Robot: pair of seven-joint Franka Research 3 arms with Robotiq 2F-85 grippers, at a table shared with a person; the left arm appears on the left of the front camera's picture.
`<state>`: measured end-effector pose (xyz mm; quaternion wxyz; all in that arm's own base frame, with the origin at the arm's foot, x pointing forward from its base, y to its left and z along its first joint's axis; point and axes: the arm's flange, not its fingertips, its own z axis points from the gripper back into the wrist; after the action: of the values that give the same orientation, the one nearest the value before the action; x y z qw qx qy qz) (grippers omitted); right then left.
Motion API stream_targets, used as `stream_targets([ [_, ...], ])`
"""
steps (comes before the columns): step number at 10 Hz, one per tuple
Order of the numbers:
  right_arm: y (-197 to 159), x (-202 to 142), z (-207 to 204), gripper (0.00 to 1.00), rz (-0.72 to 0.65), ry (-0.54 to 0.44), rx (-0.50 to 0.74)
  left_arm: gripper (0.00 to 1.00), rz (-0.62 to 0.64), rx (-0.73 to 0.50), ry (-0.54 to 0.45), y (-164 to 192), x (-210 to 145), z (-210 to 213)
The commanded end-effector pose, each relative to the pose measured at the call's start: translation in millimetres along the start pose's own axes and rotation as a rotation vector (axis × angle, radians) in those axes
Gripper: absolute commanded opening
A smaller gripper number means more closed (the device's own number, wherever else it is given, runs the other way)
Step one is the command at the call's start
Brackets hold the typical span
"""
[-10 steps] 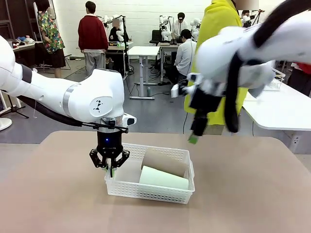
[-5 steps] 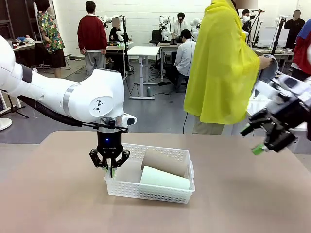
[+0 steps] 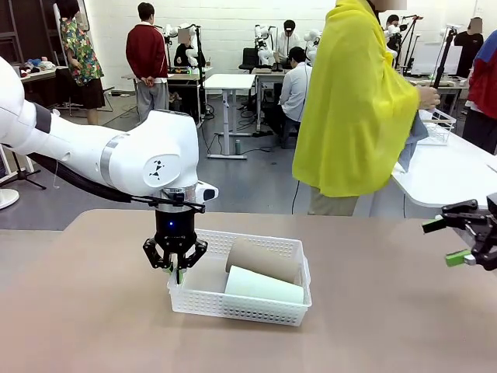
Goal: Clean and organize the cups into the basket.
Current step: Pick up the Reusable plastic cup from the right side of the table and stack it inside the Organizing basket in the center of the table.
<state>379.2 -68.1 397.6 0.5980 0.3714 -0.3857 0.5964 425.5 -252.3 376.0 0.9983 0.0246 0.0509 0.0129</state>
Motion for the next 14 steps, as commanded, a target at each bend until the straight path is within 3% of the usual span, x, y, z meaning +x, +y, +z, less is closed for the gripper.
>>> stream_targets([
  [1,10,-34,19,1.00,-0.019,-0.103,-0.012,0.00,0.002,0.001,-0.010,1,1,3],
  [2,18,-47,25,1.00,-0.047,-0.116,-0.048,0.00,0.002,0.001,-0.010,1,1,3],
  [3,8,-19,9,1.00,-0.021,-0.043,0.003,0.00,0.002,0.001,-0.010,1,1,3],
  [14,8,-19,9,1.00,-0.021,-0.043,0.003,0.00,0.002,0.001,-0.010,1,1,3],
])
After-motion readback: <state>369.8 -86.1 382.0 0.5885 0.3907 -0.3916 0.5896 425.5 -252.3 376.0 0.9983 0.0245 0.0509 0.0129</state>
